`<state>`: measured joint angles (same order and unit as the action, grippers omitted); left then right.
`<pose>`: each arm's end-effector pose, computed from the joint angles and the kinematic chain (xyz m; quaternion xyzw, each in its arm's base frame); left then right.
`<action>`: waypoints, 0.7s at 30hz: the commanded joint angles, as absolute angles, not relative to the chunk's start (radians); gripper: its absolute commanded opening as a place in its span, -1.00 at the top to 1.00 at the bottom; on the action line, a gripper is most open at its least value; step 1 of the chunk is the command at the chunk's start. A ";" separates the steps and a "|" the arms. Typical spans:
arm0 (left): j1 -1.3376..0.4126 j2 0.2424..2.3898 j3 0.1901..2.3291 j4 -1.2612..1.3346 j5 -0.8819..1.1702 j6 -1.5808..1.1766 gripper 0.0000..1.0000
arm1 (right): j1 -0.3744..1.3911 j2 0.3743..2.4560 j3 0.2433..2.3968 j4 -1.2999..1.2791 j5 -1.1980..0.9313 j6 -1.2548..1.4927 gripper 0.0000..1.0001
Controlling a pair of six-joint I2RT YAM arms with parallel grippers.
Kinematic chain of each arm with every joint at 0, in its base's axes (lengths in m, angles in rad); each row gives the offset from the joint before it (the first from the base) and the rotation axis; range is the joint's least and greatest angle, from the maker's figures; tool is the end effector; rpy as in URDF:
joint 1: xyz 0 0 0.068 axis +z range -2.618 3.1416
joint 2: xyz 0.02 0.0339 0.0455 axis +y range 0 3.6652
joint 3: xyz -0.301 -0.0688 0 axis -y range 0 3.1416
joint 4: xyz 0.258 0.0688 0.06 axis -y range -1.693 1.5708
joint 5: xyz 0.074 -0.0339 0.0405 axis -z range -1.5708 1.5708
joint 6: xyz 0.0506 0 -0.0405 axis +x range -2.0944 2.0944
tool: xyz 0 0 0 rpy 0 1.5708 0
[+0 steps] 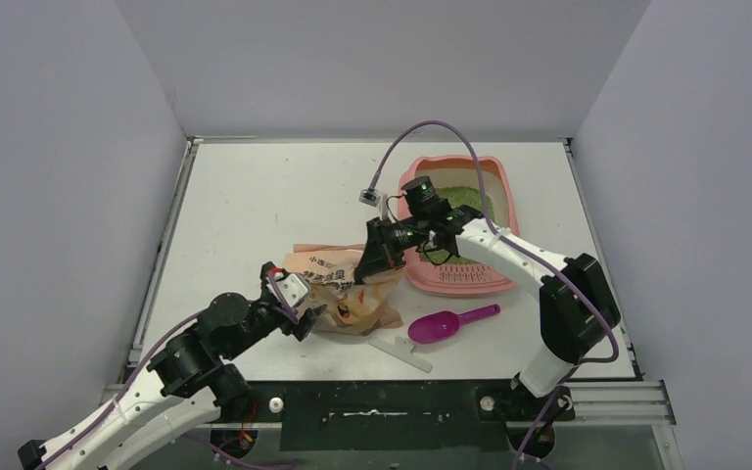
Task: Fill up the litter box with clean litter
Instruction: Close the cat litter bag at the center of the board.
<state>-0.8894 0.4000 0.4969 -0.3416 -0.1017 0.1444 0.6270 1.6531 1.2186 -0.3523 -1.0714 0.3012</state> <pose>0.0760 -0.0856 0.2853 0.3618 0.6997 -0.1864 0.5871 0.2763 0.2550 0.2897 -0.3213 0.7525 0.5689 0.0826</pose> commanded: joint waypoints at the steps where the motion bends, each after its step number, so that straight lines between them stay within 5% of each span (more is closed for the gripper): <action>1: -0.891 0.375 0.569 -0.359 -0.132 0.167 -0.48 | 0.698 1.637 1.234 -0.130 -1.012 0.484 1.00; 6: -0.892 0.358 0.596 -0.393 -0.155 0.174 -0.48 | 0.753 1.679 1.250 0.070 -0.943 0.674 1.00; 9: -0.892 0.358 0.605 -0.418 -0.136 0.205 -0.49 | 0.712 1.672 1.264 -0.052 -0.919 0.621 0.99; 16: -0.892 0.396 0.565 -0.342 -0.042 0.356 -0.51 | 0.558 1.591 1.167 -0.165 -0.958 0.547 0.03; 21: -0.891 0.490 0.593 -0.319 0.023 0.455 -0.54 | 0.558 1.575 1.146 -0.174 -0.989 0.539 -0.06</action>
